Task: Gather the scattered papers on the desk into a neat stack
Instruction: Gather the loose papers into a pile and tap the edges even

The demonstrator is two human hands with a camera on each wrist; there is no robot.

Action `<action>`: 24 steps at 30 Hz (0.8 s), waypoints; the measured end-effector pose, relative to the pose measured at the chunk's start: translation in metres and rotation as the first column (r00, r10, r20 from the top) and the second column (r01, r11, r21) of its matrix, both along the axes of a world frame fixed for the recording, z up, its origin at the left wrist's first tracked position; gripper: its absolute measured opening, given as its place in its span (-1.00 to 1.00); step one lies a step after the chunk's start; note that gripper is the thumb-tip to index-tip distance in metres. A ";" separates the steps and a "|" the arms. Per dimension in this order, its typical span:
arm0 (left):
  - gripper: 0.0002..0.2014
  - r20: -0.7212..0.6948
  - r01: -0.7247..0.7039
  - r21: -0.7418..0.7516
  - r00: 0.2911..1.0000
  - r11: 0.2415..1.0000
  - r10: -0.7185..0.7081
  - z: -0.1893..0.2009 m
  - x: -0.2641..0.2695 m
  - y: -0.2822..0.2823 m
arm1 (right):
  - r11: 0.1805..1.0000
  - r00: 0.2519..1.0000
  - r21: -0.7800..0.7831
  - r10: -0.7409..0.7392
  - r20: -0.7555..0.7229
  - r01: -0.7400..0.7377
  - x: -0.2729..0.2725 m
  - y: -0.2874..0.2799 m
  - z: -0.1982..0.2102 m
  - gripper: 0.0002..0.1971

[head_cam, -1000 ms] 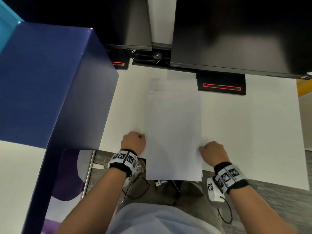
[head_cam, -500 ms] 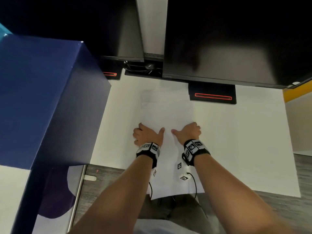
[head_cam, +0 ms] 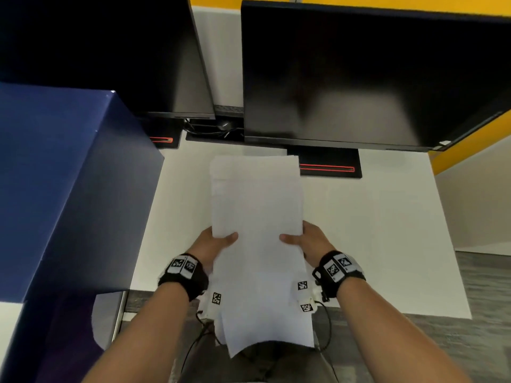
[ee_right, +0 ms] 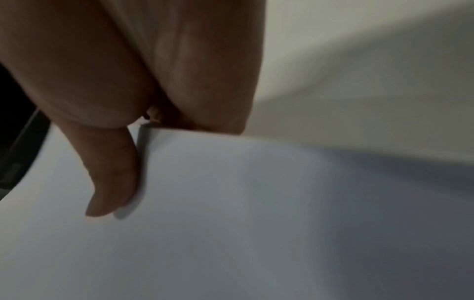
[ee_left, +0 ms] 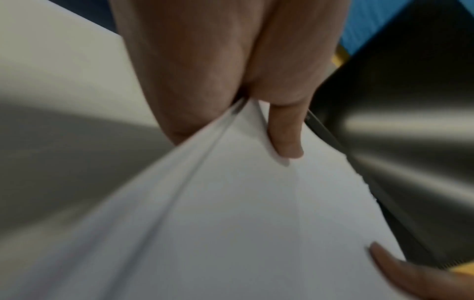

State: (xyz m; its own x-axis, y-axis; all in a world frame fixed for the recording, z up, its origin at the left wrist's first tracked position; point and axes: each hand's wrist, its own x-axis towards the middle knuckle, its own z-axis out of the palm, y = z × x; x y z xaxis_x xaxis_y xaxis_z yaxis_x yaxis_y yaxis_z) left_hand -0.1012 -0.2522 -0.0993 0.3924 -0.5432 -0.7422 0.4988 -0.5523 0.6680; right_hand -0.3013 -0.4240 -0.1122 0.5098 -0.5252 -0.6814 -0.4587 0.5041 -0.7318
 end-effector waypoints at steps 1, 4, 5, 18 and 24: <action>-0.59 0.017 0.012 -0.029 1.000 1.000 -0.011 0.009 -0.001 0.003 | 1.000 1.000 -0.007 0.008 0.029 -0.008 -0.005 0.002 0.006 -0.44; -0.88 0.280 0.100 -0.088 0.957 0.991 -0.072 0.048 0.000 0.000 | 0.993 0.993 -0.113 -0.032 0.111 0.045 -0.007 0.002 0.041 -0.58; -0.90 0.356 0.119 -0.126 0.932 0.985 -0.067 0.062 0.002 -0.003 | 0.983 0.988 -0.167 -0.053 0.148 0.078 -0.006 0.000 0.057 -0.64; -0.69 0.611 0.169 -0.485 0.767 0.858 0.194 0.162 0.004 -0.040 | 0.714 0.890 -0.599 -0.073 0.450 0.362 0.000 -0.018 0.156 -0.75; -0.69 0.590 0.152 -0.351 0.802 0.924 0.093 0.122 0.005 -0.037 | 0.804 0.943 -0.542 -0.067 0.326 0.244 -0.003 -0.019 0.125 -0.62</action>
